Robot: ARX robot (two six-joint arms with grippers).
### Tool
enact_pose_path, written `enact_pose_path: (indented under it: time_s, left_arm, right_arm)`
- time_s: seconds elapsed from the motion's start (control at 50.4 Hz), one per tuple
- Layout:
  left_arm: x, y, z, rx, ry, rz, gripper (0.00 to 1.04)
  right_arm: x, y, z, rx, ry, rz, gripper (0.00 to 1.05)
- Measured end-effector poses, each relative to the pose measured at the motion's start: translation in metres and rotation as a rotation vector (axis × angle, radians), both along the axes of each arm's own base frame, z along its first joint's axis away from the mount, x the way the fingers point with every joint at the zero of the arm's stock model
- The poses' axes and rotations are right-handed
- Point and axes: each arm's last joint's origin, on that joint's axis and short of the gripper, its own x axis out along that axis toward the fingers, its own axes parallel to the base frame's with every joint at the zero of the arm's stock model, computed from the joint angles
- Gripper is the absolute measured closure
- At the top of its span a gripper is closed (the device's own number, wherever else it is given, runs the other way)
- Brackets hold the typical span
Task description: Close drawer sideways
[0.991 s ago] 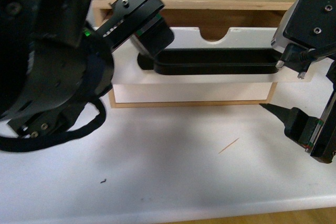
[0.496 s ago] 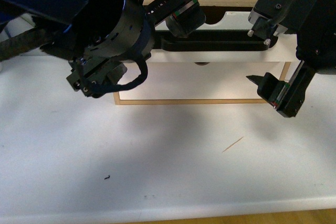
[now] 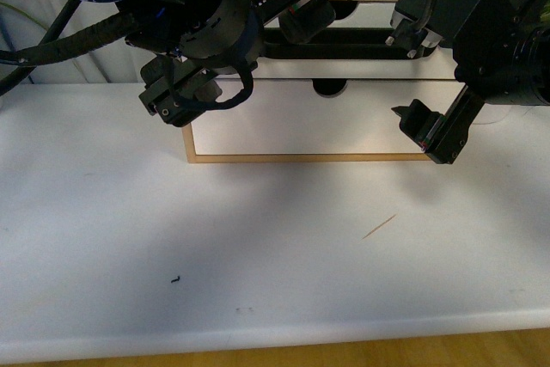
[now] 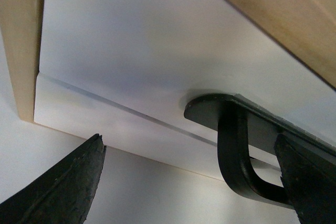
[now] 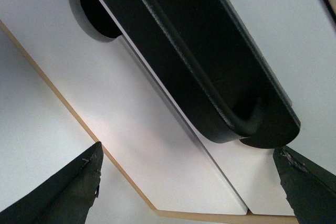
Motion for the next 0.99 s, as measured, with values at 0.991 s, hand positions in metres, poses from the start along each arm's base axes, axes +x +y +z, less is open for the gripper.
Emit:
enact_pose_path:
  time_s: [0.991]
  left_arm:
    - [-0.212, 0.118, -0.014, 0.177, -0.016, 0.486, 0.06]
  right_arm:
    - [-0.24, -0.088, 0.029, 0.312, -0.045, 0.003, 0.09]
